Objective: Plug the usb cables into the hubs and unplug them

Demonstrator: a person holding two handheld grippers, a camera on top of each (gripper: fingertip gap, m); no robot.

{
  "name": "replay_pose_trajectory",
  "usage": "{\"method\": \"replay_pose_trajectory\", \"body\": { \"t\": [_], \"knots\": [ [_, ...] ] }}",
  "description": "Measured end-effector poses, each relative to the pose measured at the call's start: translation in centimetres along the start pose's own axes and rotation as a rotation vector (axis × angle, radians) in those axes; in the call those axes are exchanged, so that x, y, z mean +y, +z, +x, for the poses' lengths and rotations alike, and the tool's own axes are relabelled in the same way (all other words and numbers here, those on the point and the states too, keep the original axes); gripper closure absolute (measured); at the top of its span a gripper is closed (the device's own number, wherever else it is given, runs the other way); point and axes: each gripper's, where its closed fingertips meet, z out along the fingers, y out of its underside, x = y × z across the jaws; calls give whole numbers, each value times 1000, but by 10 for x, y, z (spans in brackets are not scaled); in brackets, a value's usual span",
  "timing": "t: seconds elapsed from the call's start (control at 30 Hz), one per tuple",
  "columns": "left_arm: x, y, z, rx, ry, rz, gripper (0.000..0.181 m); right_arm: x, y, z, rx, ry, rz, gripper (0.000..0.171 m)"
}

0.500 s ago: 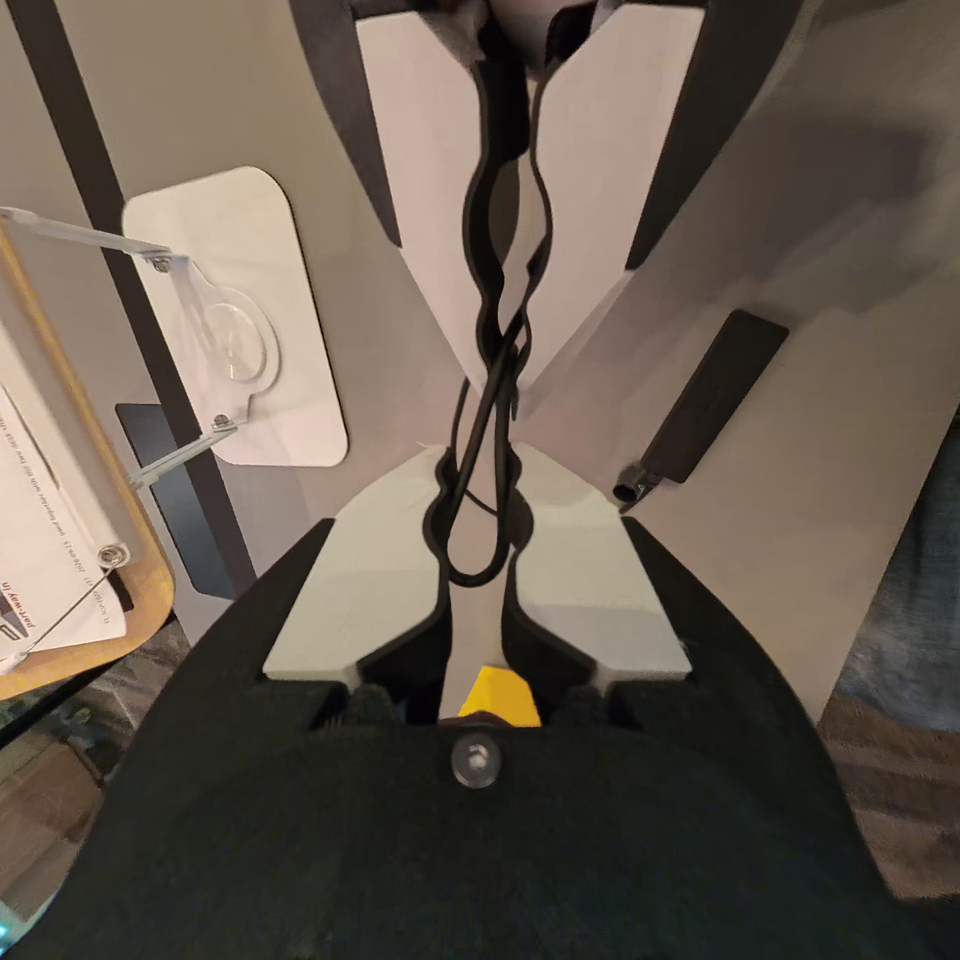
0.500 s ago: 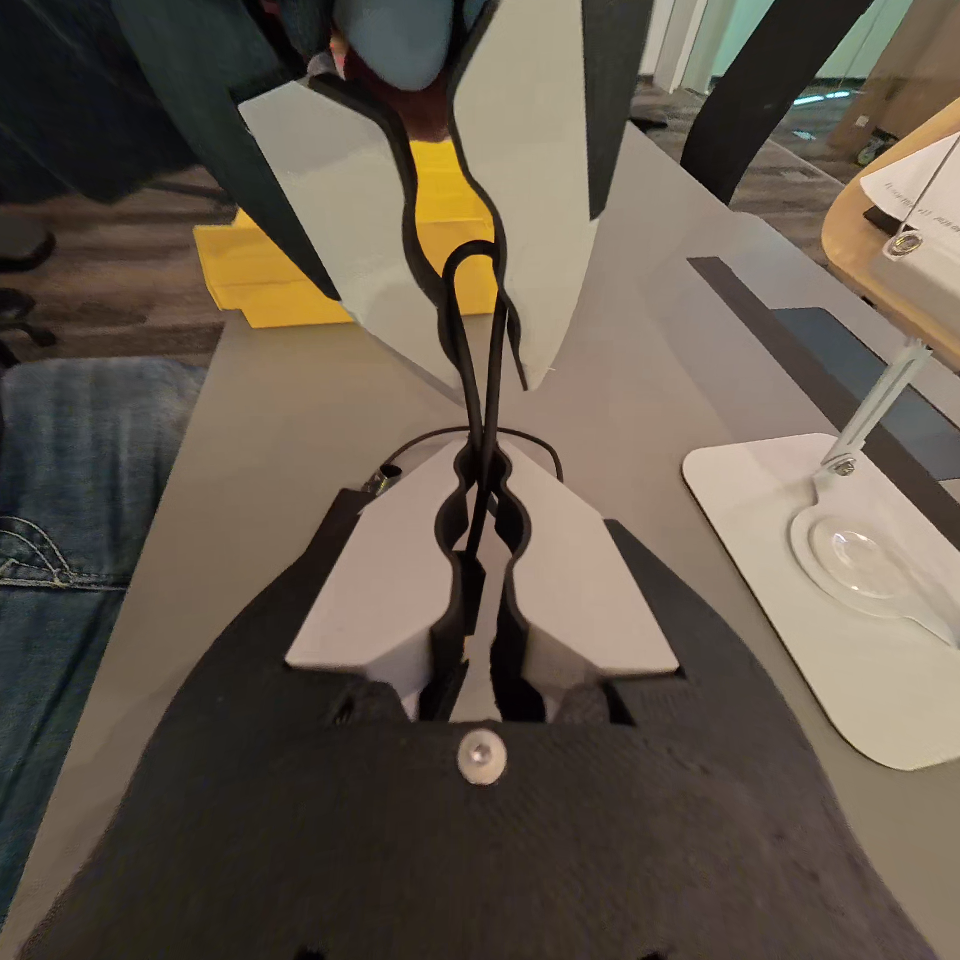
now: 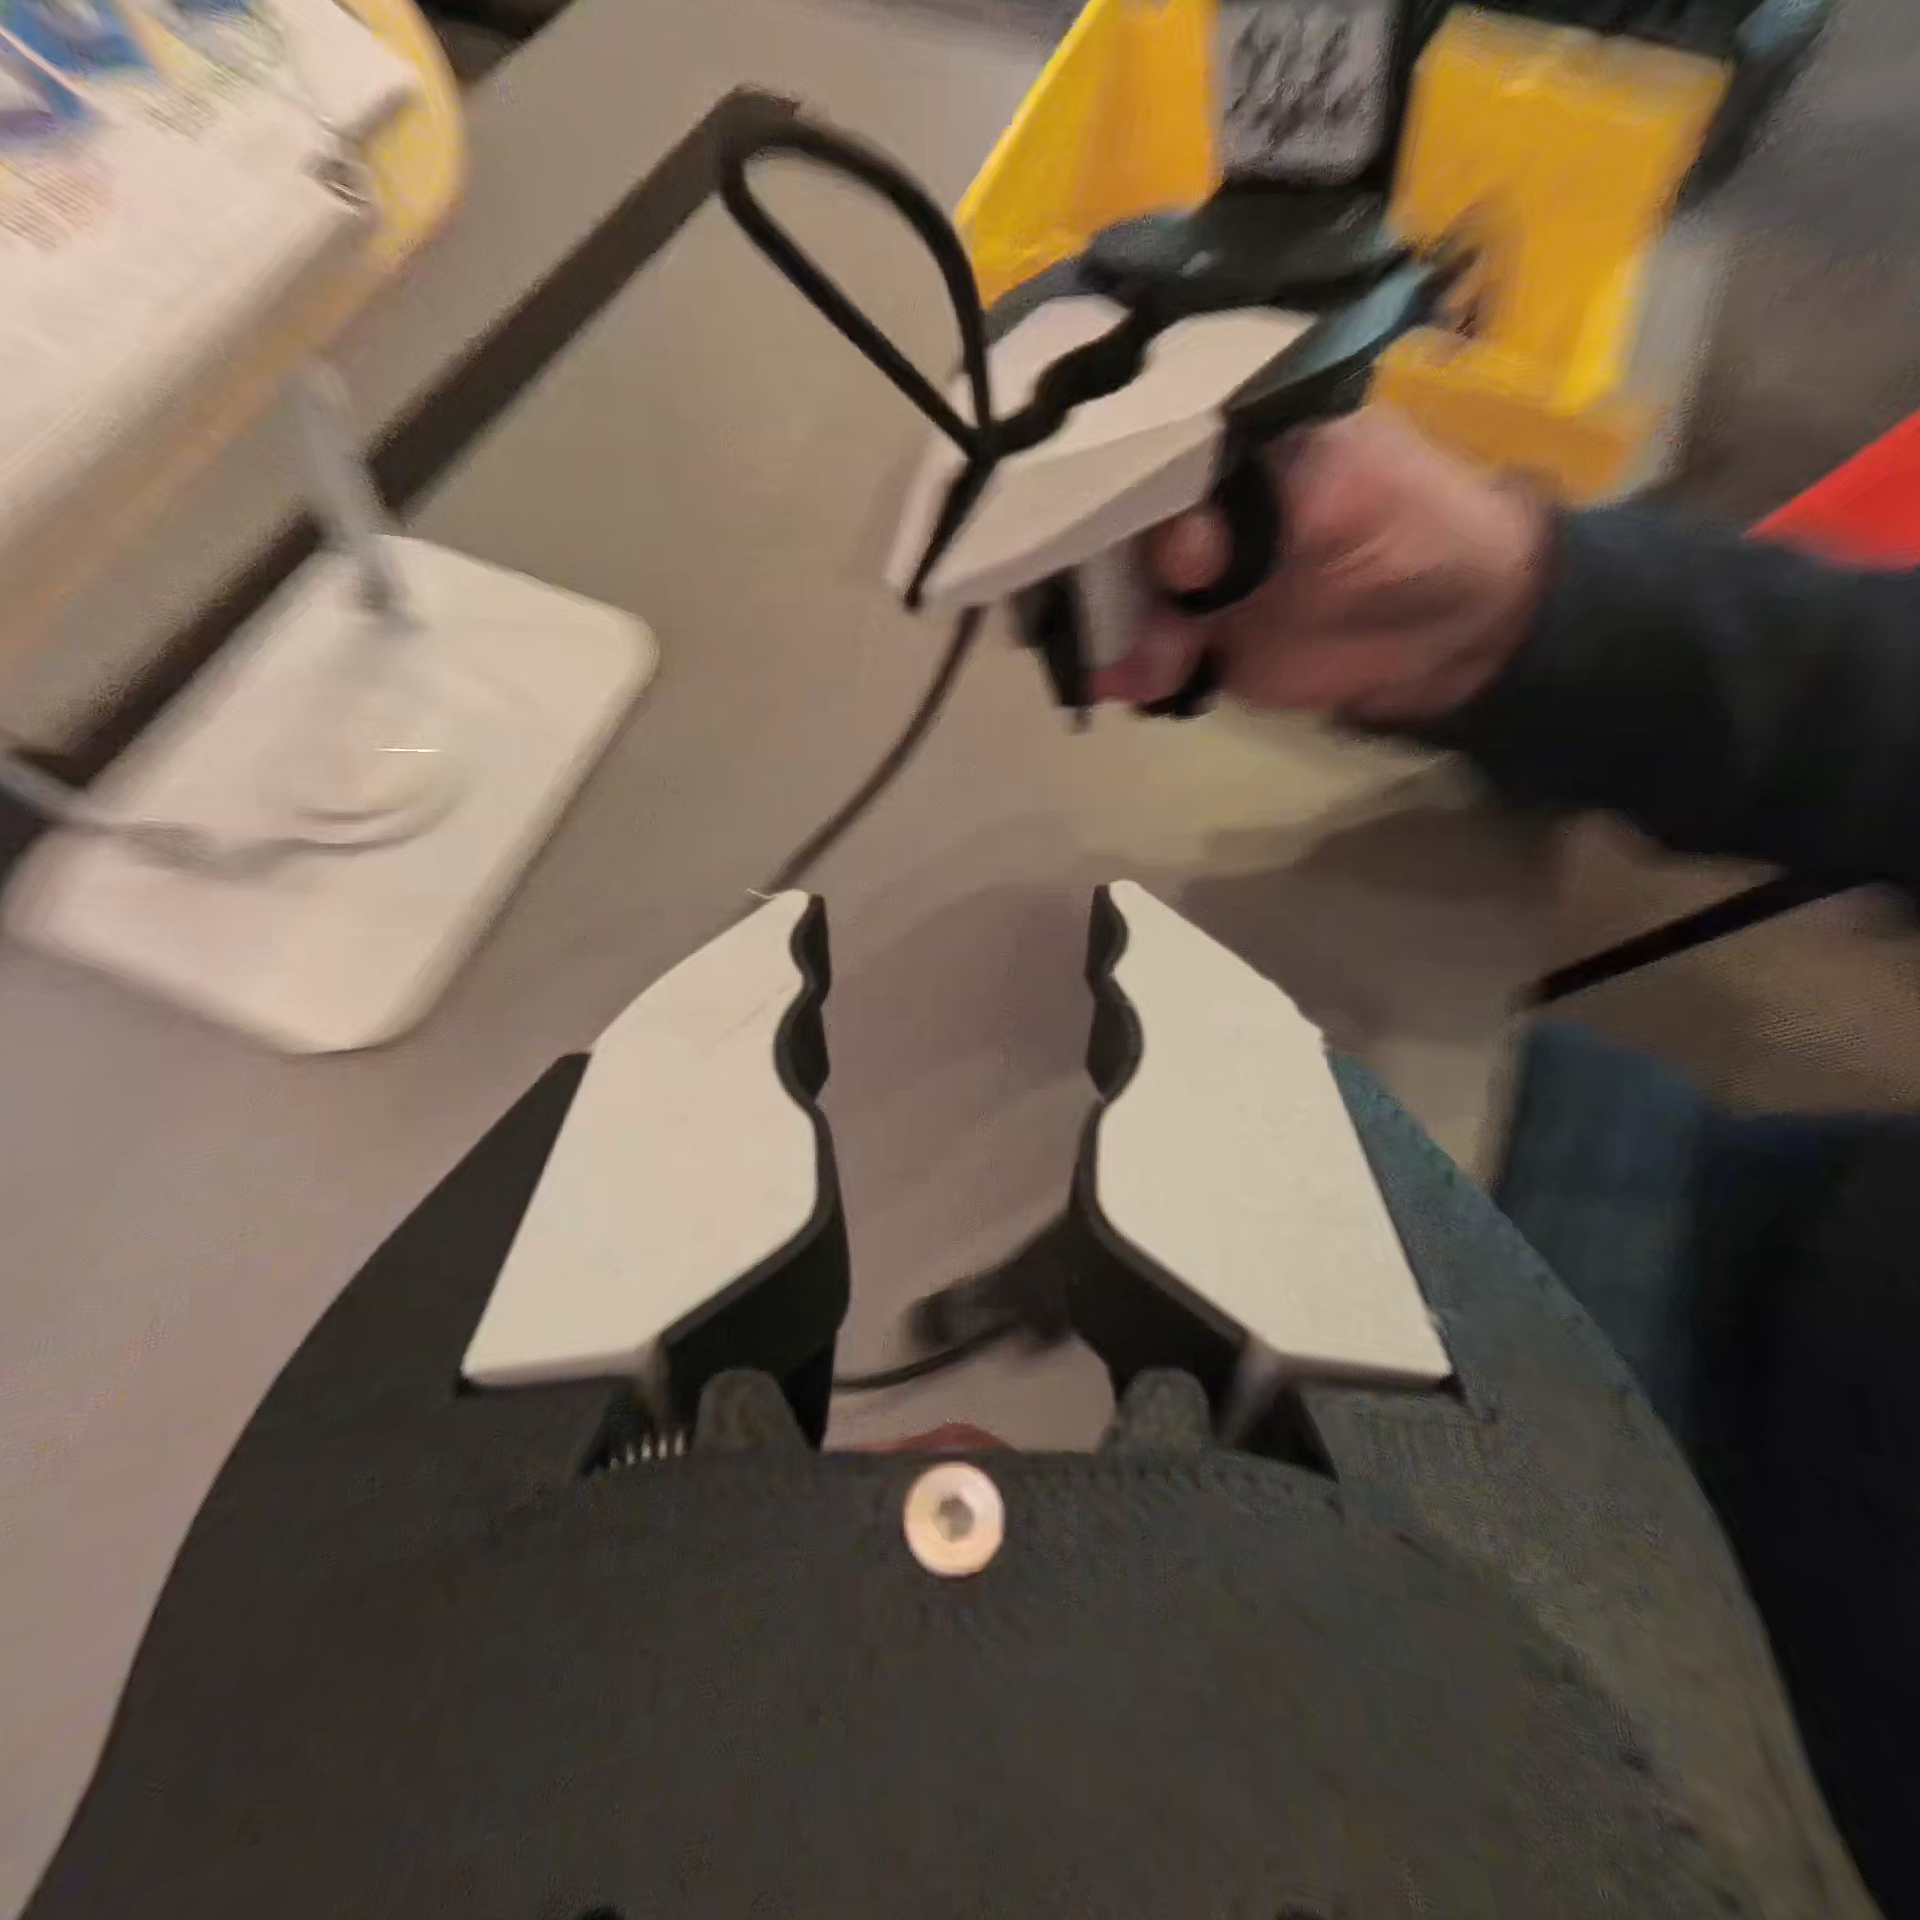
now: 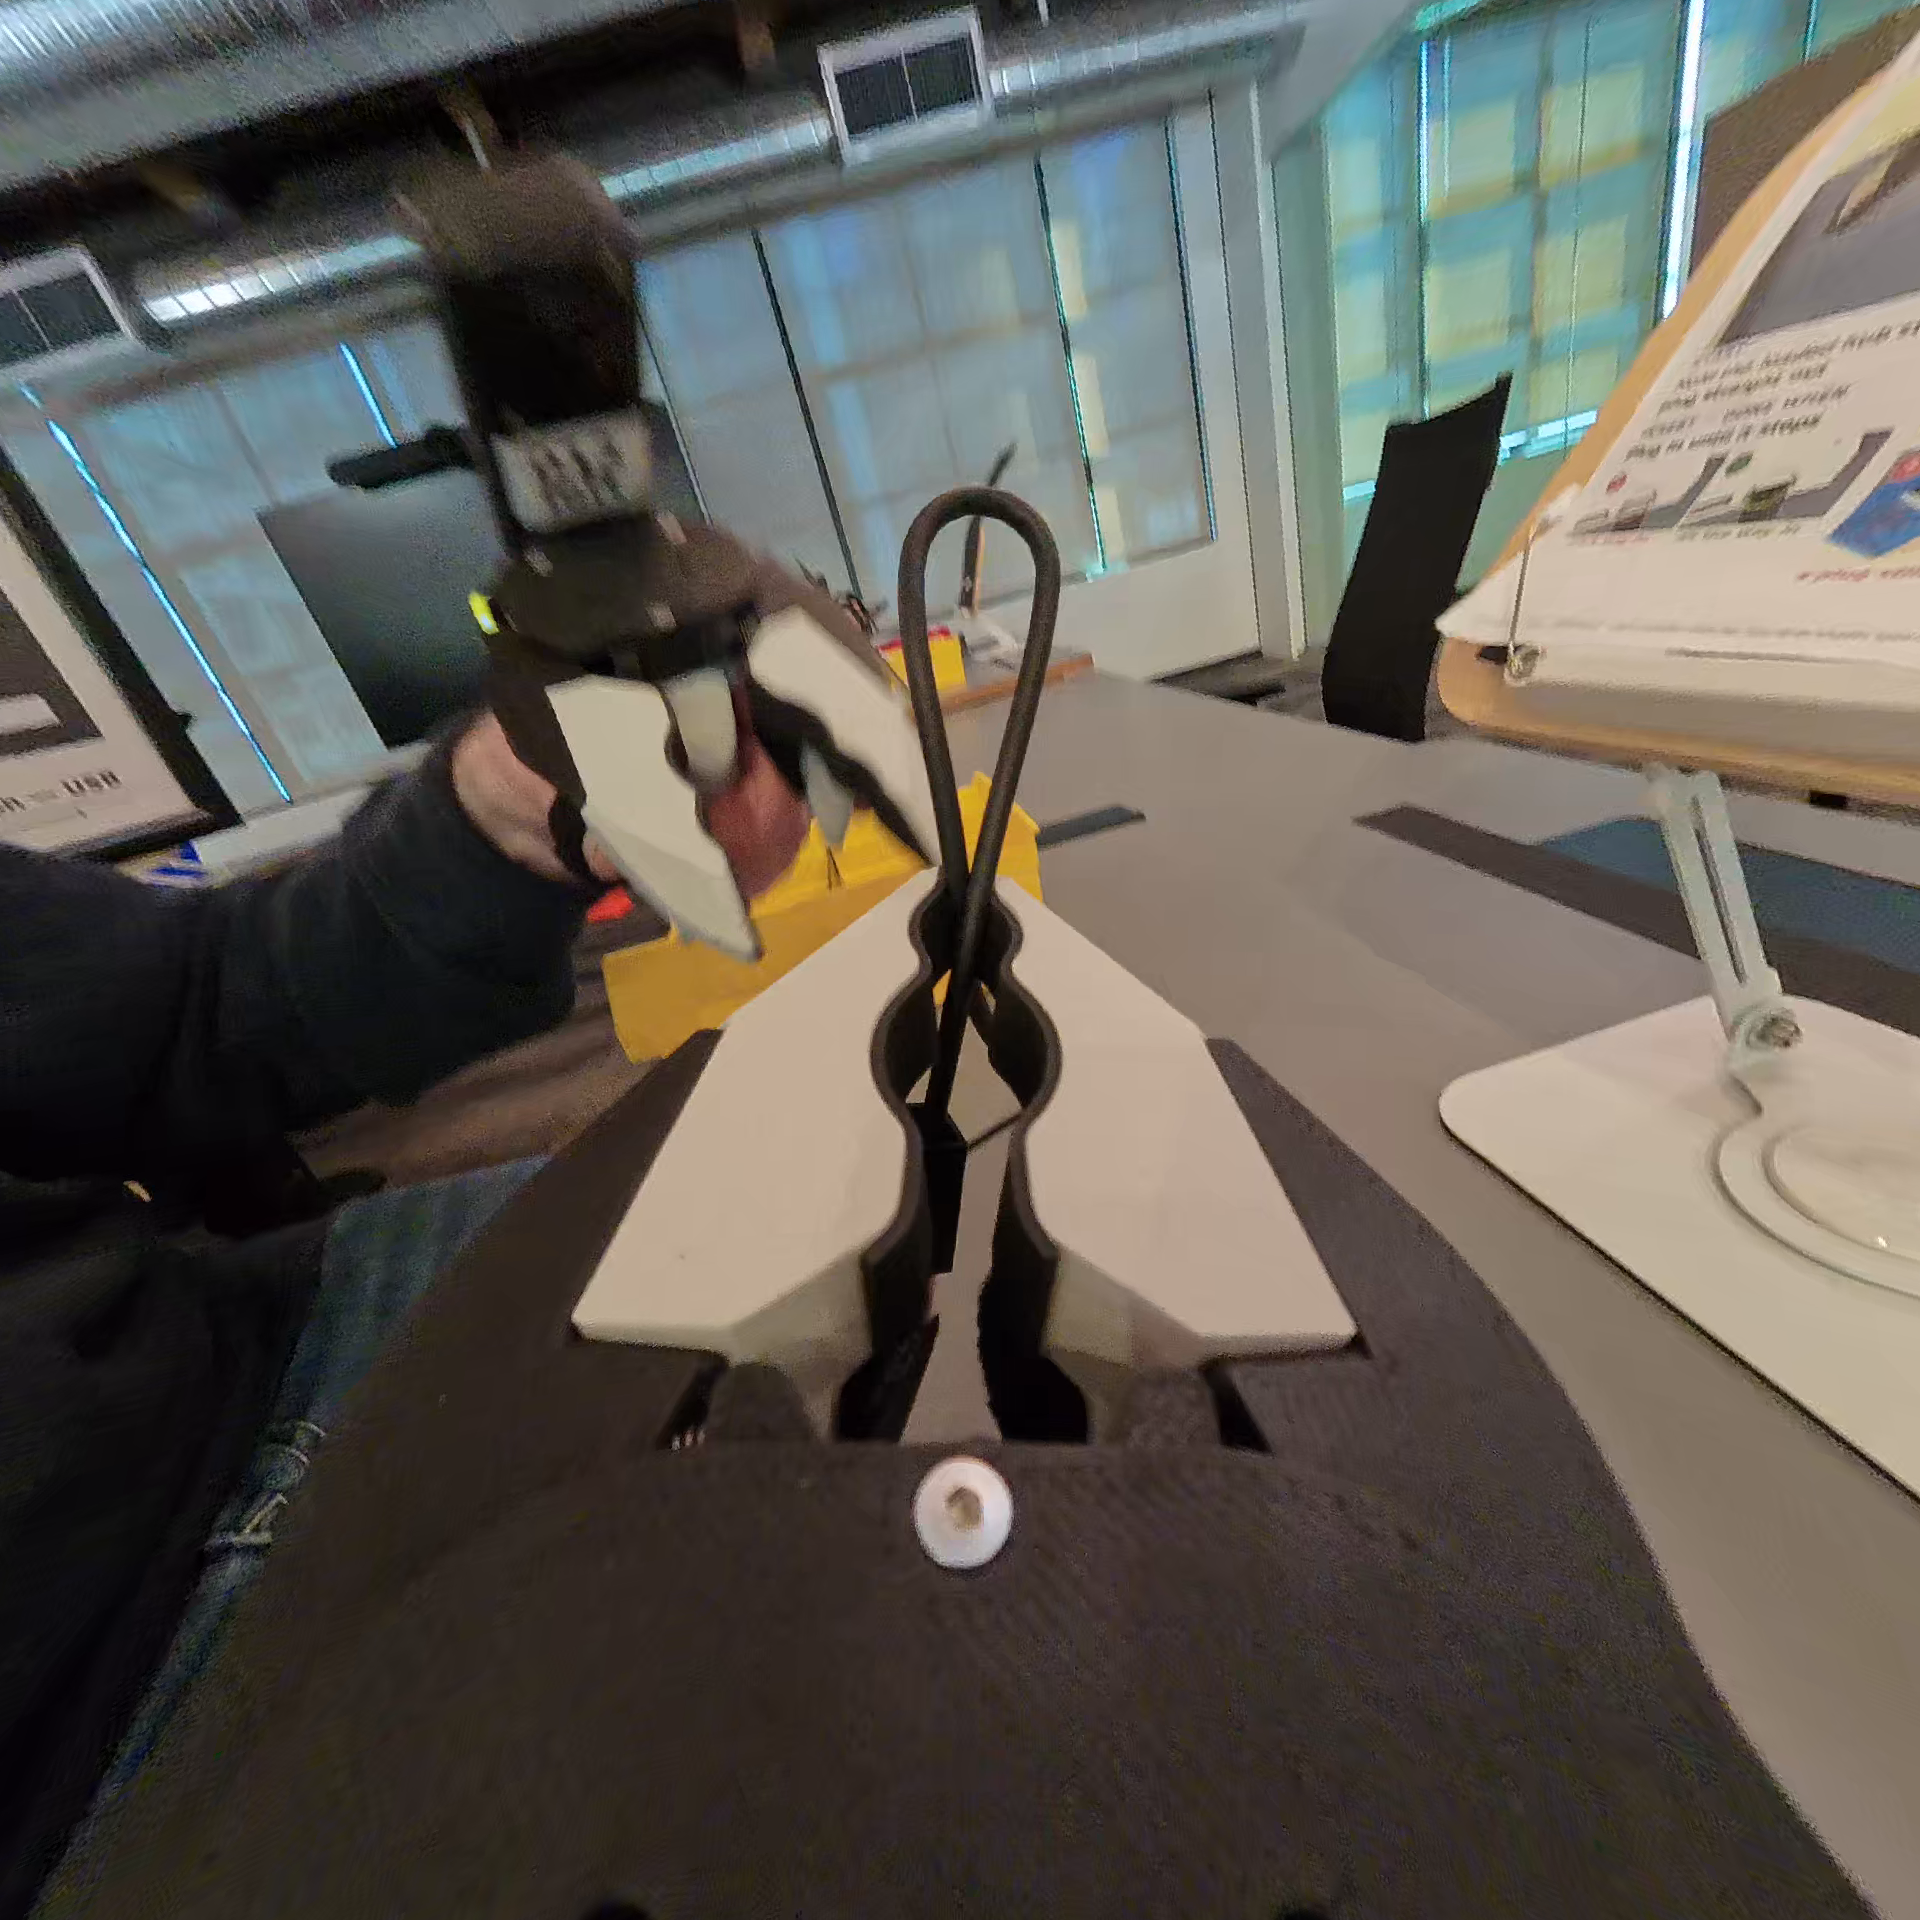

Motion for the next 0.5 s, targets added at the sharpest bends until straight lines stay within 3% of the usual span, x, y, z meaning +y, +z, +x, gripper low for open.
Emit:
{"method": "replay_pose_trajectory", "body": {
  "t": [0.1,0.17,0.27,0.4,0.5],
  "knots": [
    [-3,-2,34,434,-431,331,140,-9,-4,-7,-10,-20,57,171],
    [6,10,23,511,-627,439,127,-15,-5,-18,-37,-37,79,171],
    [14,35,9,503,-754,502,105,-20,-3,-38,-81,-69,89,171],
    [2,32,-11,500,-854,707,130,-18,-1,-60,-116,-93,63,171],
    [-4,22,-19,490,-848,804,162,-17,-4,-73,-136,-89,59,171]
  ]
}}
